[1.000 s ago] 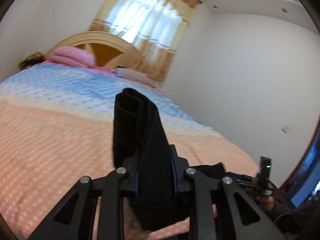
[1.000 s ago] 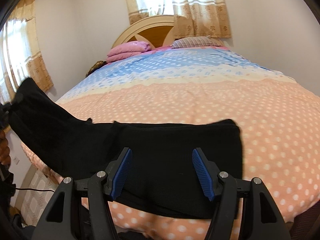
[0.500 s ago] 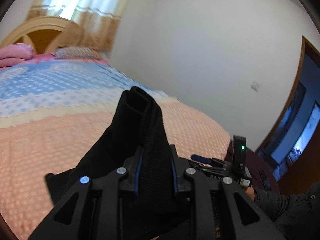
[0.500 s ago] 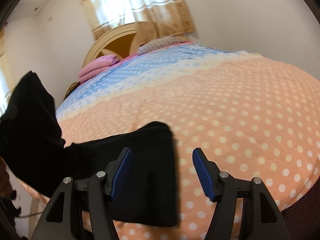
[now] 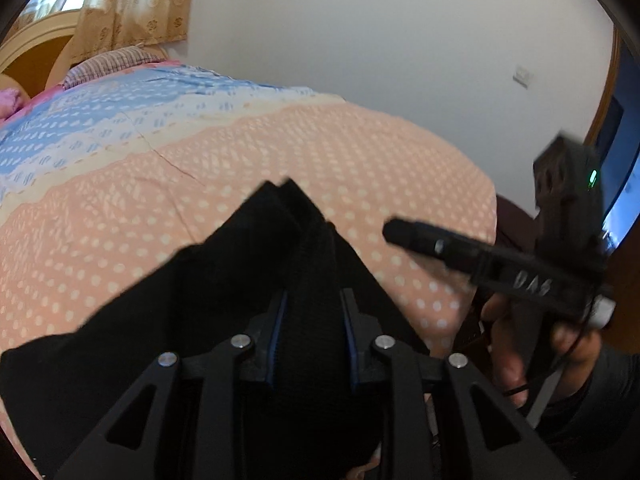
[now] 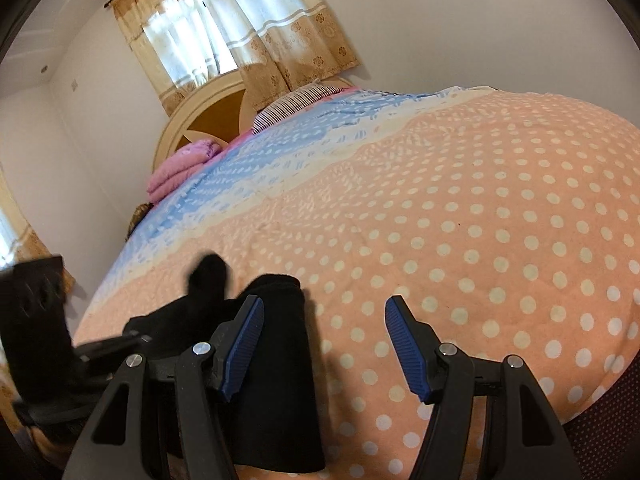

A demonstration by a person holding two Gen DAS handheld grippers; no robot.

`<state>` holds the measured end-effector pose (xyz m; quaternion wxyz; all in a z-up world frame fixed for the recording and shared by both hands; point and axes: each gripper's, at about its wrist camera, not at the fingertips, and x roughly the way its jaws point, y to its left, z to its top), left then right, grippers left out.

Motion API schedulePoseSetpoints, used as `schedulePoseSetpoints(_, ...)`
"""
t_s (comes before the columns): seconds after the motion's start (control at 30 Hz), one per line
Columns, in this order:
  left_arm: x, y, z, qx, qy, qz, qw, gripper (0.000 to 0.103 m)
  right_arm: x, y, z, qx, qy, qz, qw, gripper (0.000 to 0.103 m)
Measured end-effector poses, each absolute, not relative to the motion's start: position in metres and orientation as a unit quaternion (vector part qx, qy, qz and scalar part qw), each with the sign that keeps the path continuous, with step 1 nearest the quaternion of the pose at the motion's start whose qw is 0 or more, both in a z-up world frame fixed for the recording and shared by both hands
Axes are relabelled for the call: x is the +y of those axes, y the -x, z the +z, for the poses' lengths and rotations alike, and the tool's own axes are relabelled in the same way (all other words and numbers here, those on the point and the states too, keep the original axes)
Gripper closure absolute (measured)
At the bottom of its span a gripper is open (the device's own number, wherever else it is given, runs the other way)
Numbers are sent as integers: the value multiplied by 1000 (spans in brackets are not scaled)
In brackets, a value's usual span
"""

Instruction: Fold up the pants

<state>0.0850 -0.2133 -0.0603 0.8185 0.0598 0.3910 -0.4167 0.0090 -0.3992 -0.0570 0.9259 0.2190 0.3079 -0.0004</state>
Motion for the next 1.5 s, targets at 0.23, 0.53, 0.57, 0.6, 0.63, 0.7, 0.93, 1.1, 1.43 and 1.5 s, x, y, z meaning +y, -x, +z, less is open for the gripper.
schedulePoseSetpoints(0.23,-211,-48,-33,327,-94,-427,838,41,-411,-9,-59,304,-251,7,919,38)
schedulePoseSetpoints(0.53,-129,-45,-19,279,-84,-315,903,13,-342,-3,-27,298,-158,94,937,38)
schedulePoseSetpoints(0.57,-121,-47,-21,275,-90,-294,911,8,-331,-3,-25,298,-148,103,938,38)
schedulePoseSetpoints(0.6,-115,-48,-23,272,-94,-276,917,8,-319,-5,-23,303,-131,106,938,38)
schedulePoseSetpoints(0.63,-109,-51,-26,274,-94,-262,921,8,-311,-7,-24,312,-114,105,938,38)
schedulePoseSetpoints(0.7,-98,-56,-32,283,-82,-246,923,8,-292,-11,-31,334,-69,95,935,38)
schedulePoseSetpoints(0.93,-72,-61,-53,309,-39,-221,924,8,-326,-10,-67,406,-61,27,912,75)
schedulePoseSetpoints(1.1,-64,-72,-65,318,-26,-206,925,6,-342,-3,-75,419,-80,27,904,75)
schedulePoseSetpoints(1.43,-60,-75,-80,337,-18,-206,918,3,-339,-6,-48,389,-81,18,918,51)
schedulePoseSetpoints(1.5,-58,-74,-80,335,-17,-203,920,3,-339,-14,-39,369,-92,14,925,39)
